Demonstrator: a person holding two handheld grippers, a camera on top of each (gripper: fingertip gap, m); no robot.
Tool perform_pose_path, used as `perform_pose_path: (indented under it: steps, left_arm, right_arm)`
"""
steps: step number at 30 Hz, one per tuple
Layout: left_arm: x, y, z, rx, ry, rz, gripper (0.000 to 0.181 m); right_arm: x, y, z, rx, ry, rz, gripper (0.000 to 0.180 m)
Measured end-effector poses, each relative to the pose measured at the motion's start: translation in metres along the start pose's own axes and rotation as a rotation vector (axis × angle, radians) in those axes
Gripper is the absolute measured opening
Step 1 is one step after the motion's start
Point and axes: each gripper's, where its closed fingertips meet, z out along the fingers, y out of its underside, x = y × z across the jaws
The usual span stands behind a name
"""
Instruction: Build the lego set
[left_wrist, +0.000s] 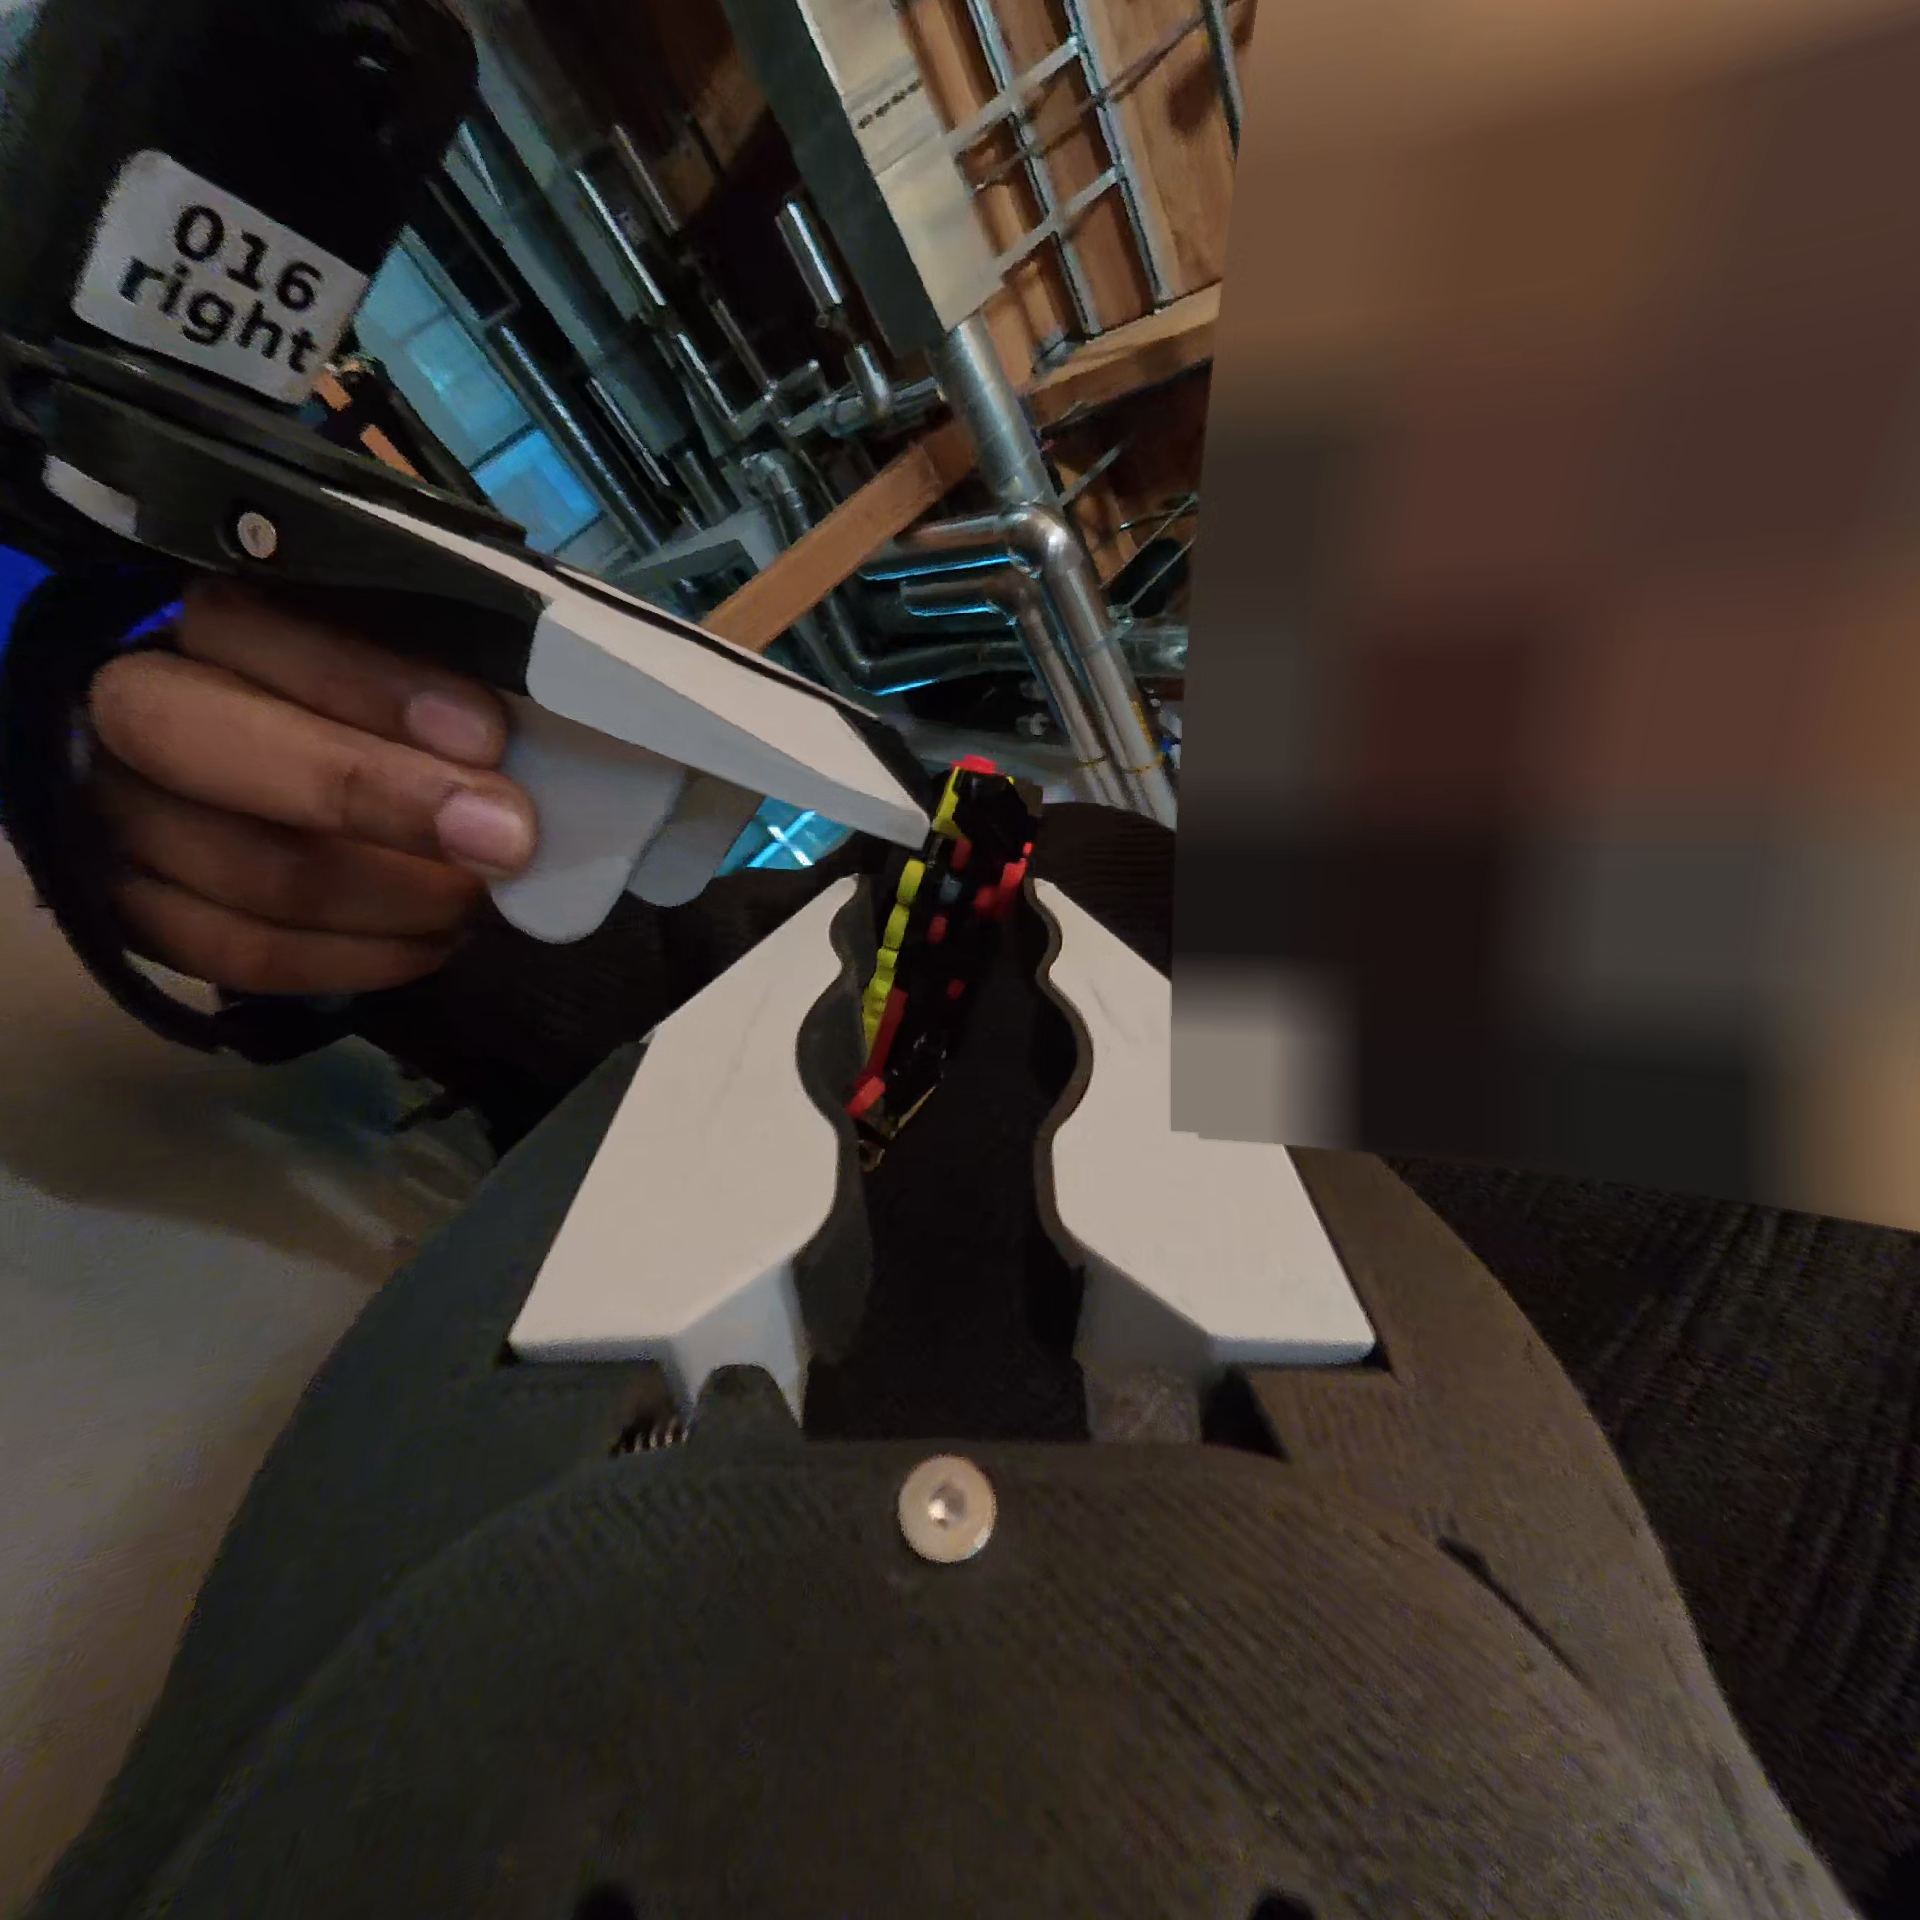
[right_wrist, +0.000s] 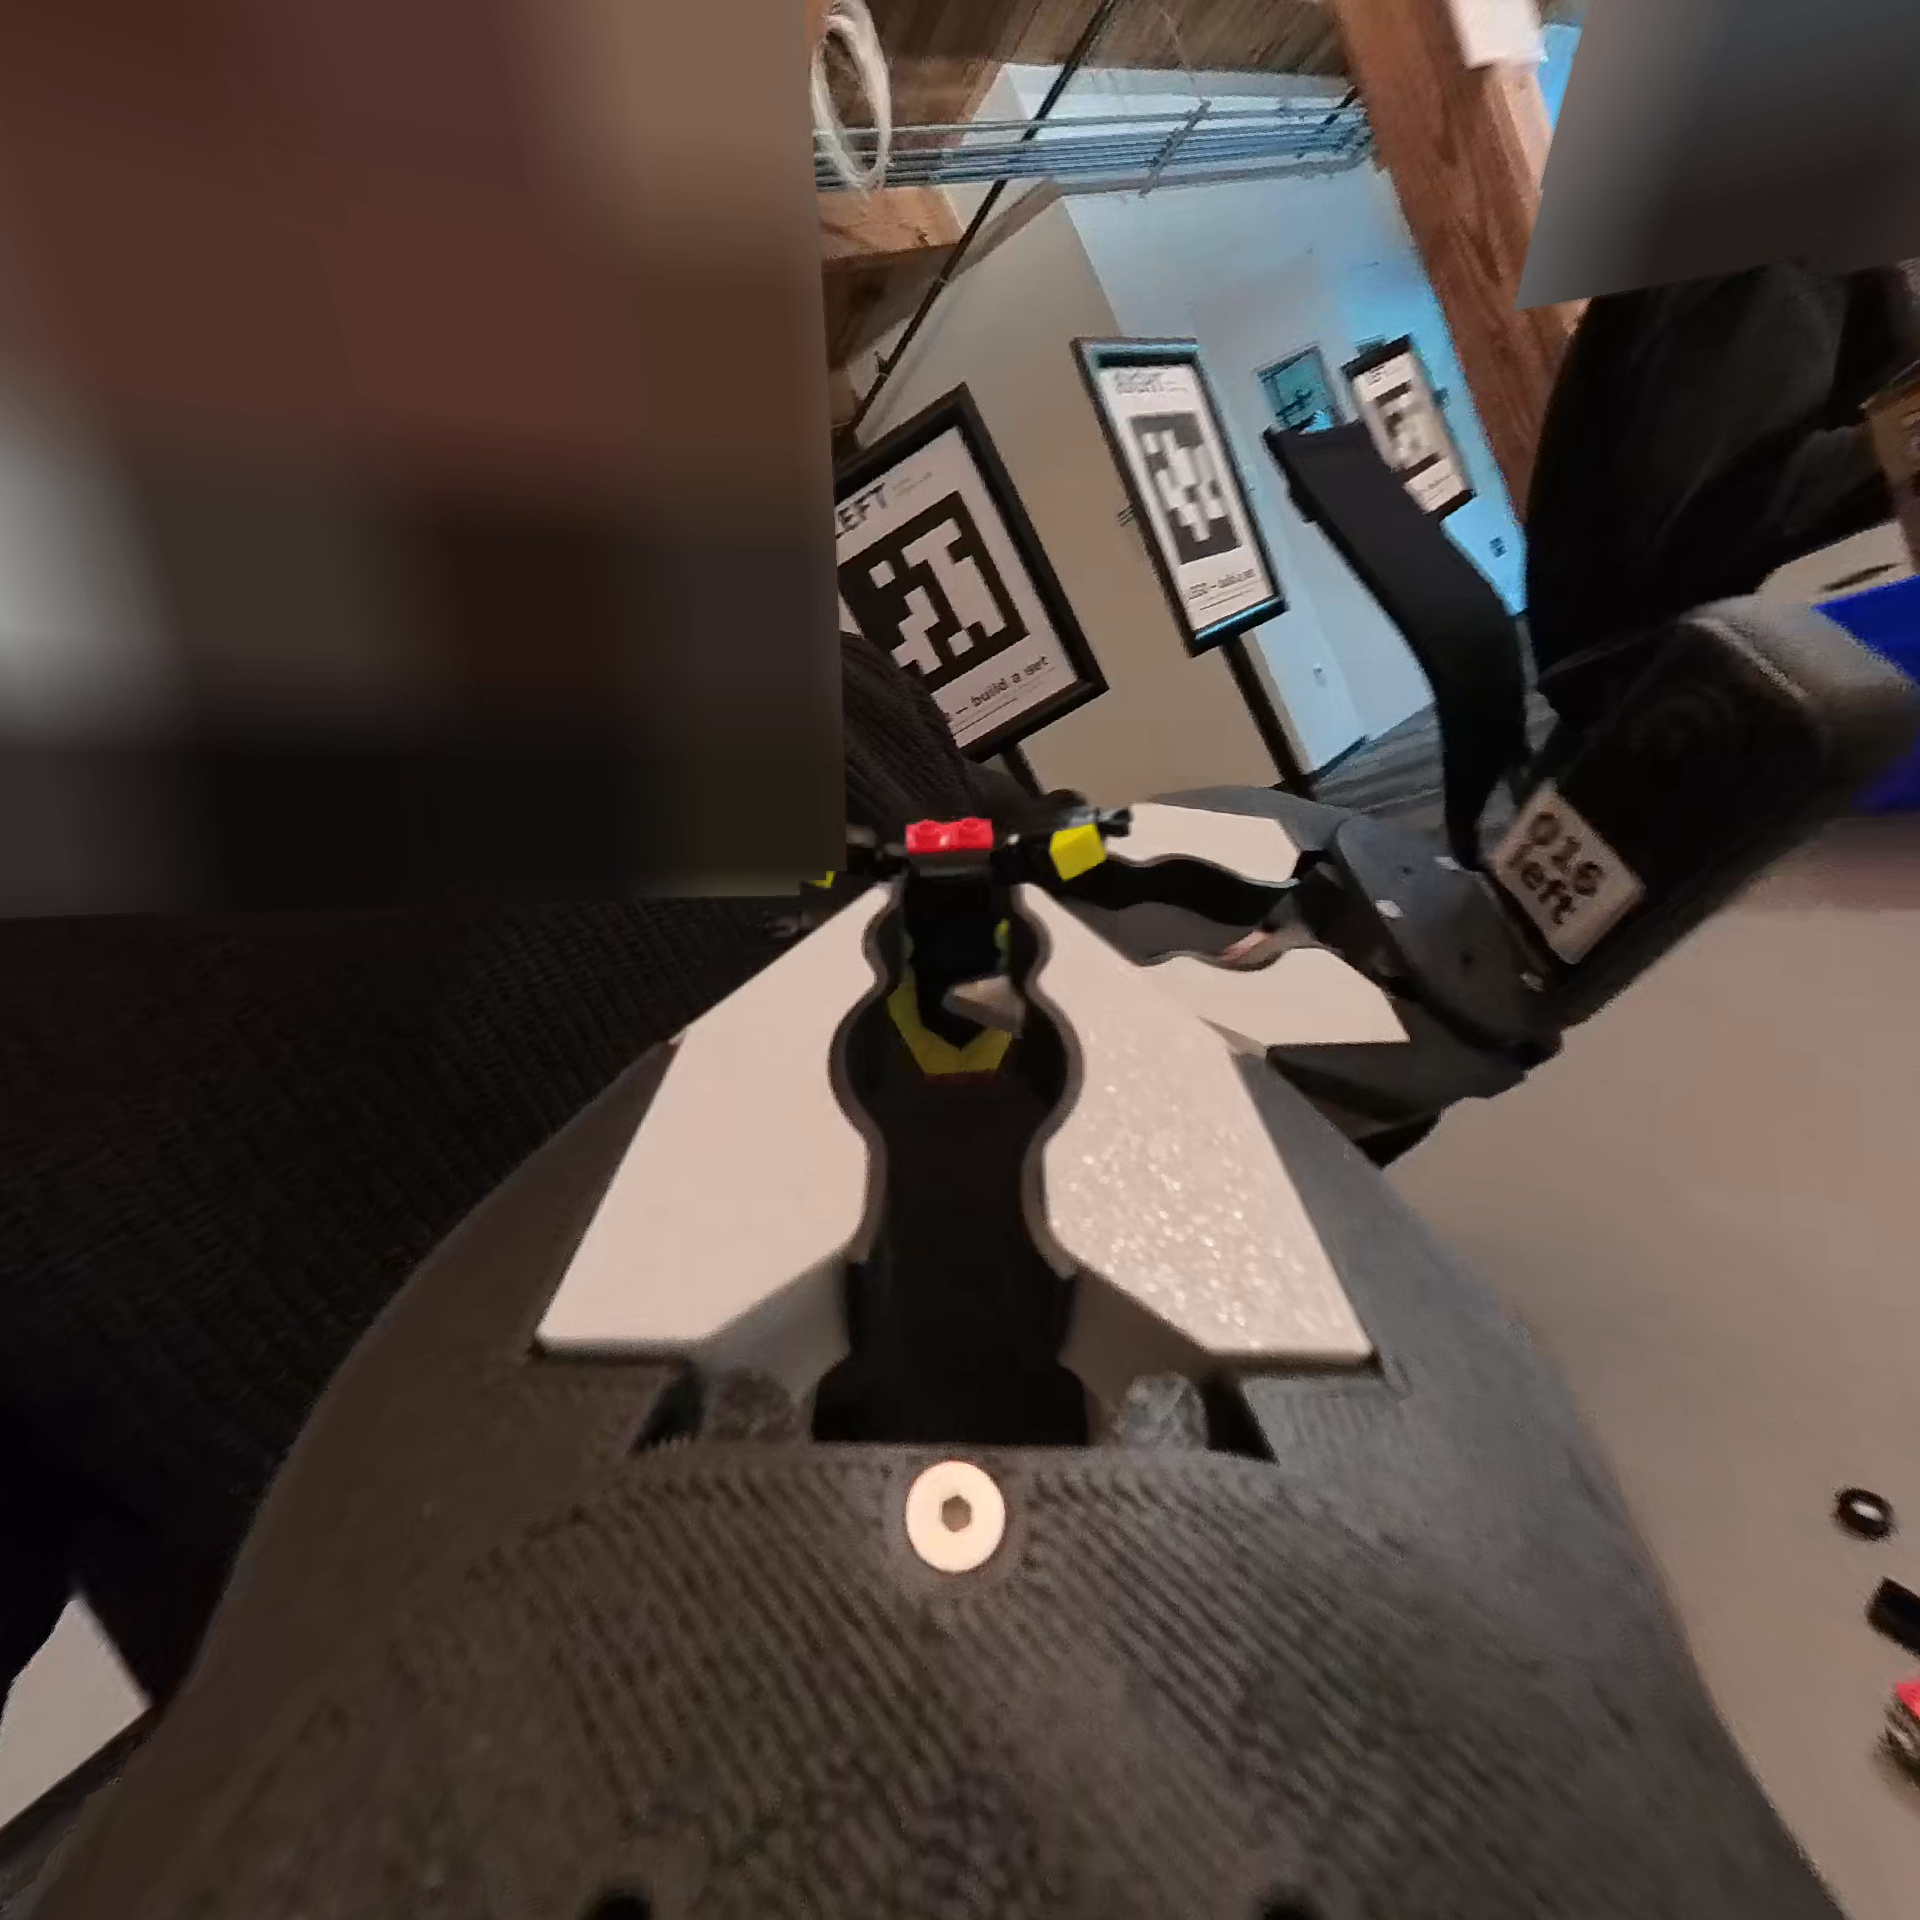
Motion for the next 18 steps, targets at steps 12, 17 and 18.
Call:
perform_pose_path:
  steps: [12,17,18]
  left_arm:
    - [-0.042,-0.033,-0.046,-0.088,-0.726,0.694,0.022]
    - [-0.06,-0.024,-0.041,-0.185,-0.753,0.706,0.022]
    - [-0.065,-0.019,-0.039,-0.227,-0.758,0.715,0.022]
  right_arm:
    - [0.029,-0.008,-0.057,-0.046,0.911,-0.619,0.065]
    - [0.029,0.01,-0.06,-0.142,1.079,-0.765,0.06]
    - [0.032,0.013,-0.059,-0.142,1.068,-0.717,0.061]
